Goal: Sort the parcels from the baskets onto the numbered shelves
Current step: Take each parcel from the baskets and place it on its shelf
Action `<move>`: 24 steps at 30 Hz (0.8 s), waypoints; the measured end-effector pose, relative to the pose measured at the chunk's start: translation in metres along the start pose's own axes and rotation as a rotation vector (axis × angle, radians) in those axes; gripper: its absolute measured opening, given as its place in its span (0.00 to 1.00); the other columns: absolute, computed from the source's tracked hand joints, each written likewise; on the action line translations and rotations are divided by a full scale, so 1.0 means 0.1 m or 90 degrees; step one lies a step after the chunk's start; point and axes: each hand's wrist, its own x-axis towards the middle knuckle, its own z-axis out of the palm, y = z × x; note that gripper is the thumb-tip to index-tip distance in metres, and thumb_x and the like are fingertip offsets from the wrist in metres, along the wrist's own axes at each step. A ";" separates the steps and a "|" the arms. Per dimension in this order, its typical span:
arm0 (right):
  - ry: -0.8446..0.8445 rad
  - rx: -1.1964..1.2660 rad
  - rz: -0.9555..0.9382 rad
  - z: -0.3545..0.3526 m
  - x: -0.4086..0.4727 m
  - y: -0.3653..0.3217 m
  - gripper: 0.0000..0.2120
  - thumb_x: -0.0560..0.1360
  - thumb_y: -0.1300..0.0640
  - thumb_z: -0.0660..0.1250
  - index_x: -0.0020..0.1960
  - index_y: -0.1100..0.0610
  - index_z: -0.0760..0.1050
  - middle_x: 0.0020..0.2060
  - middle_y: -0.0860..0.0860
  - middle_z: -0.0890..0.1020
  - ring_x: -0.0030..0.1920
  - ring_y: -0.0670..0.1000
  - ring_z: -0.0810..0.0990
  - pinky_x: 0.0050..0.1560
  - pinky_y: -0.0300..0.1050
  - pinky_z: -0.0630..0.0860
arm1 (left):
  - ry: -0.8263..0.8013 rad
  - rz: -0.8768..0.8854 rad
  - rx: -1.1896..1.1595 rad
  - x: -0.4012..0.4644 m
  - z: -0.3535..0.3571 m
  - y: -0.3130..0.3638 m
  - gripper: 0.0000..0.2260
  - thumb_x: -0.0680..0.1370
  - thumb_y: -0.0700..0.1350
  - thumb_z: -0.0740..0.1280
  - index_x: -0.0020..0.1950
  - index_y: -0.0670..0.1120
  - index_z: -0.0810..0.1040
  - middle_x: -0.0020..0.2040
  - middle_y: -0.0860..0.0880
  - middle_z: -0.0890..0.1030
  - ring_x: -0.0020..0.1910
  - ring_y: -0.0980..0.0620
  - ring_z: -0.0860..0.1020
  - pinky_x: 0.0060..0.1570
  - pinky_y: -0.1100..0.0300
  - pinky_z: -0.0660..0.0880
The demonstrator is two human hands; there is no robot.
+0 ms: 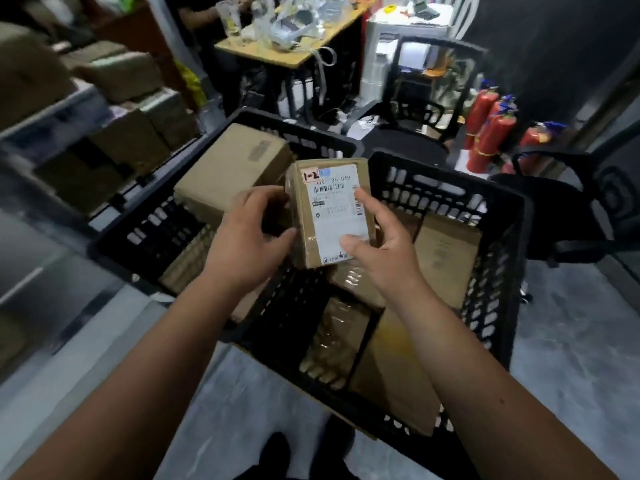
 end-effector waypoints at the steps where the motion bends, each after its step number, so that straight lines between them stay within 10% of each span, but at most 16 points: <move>1: -0.033 -0.005 -0.006 0.10 0.04 -0.05 0.32 0.77 0.66 0.72 0.69 0.33 0.76 0.67 0.36 0.78 0.64 0.38 0.79 0.60 0.45 0.83 | 0.023 -0.024 0.009 -0.06 -0.10 -0.06 0.27 0.75 0.48 0.77 0.73 0.53 0.73 0.68 0.53 0.75 0.67 0.56 0.72 0.65 0.63 0.67; 12: -0.419 0.014 0.025 1.76 -0.32 -0.18 0.33 0.77 0.68 0.71 0.65 0.30 0.77 0.68 0.45 0.80 0.66 0.47 0.81 0.60 0.49 0.83 | 0.219 -0.332 0.102 -1.55 -1.23 -0.79 0.24 0.77 0.56 0.75 0.71 0.51 0.77 0.70 0.48 0.77 0.70 0.48 0.73 0.67 0.53 0.70; 24: -0.661 -0.048 -0.028 3.28 -2.60 -0.08 0.35 0.73 0.66 0.68 0.69 0.31 0.75 0.66 0.46 0.81 0.61 0.49 0.83 0.60 0.56 0.83 | 0.404 -0.615 0.178 -4.38 -2.12 -1.11 0.26 0.76 0.67 0.71 0.68 0.55 0.78 0.70 0.49 0.77 0.68 0.46 0.76 0.66 0.42 0.75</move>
